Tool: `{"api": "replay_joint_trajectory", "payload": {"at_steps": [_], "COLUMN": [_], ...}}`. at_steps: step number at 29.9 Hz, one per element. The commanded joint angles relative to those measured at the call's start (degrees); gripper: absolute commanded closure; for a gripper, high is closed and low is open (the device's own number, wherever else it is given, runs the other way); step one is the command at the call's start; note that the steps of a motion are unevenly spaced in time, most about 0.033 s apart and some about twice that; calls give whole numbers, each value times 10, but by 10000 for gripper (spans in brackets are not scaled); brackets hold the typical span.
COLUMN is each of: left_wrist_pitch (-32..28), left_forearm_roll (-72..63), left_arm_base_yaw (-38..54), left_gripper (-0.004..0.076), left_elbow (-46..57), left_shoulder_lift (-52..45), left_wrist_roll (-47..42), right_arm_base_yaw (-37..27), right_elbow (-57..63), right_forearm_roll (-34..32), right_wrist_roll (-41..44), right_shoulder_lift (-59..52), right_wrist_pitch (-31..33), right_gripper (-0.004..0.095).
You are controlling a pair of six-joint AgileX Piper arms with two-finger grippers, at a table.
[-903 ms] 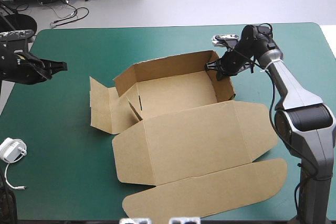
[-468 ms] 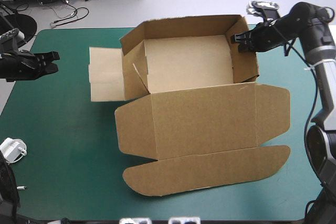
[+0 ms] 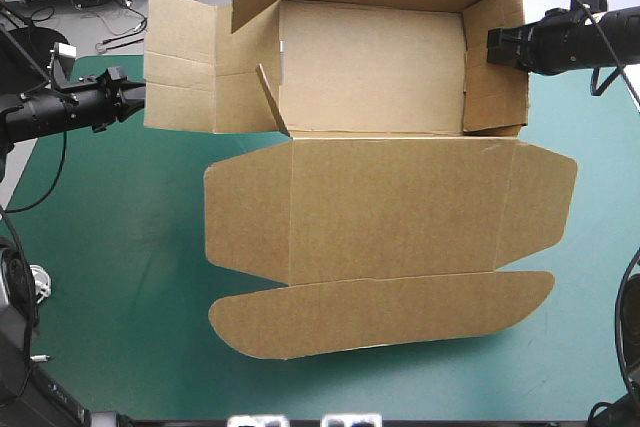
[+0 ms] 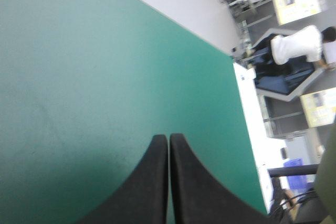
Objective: Fold the box
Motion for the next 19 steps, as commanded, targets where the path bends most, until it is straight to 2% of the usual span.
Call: {"api": "replay_joint_trajectory", "payload": {"at_steps": [1,13,19], "left_wrist_pitch": [54,54,54], "left_forearm_roll": [-108,-170,-168], "left_arm_base_yaw": [-16,-120,-130], "left_gripper": [724,724,724], "left_elbow": [-15,-16,-16], "left_shoulder_lift": [-16,-45,-83], "left_wrist_roll": [17,28,34], "right_arm_base_yaw": [-3,-3,-3], "right_elbow": [-17,-17,-17], "right_forearm_roll": [73,55,46], "right_wrist_roll": [-9,-21,-19], "right_shoulder_lift": [-30,-28,-12], "right_wrist_pitch": [-4,-24,-27], "right_gripper": [923,922,922]}}
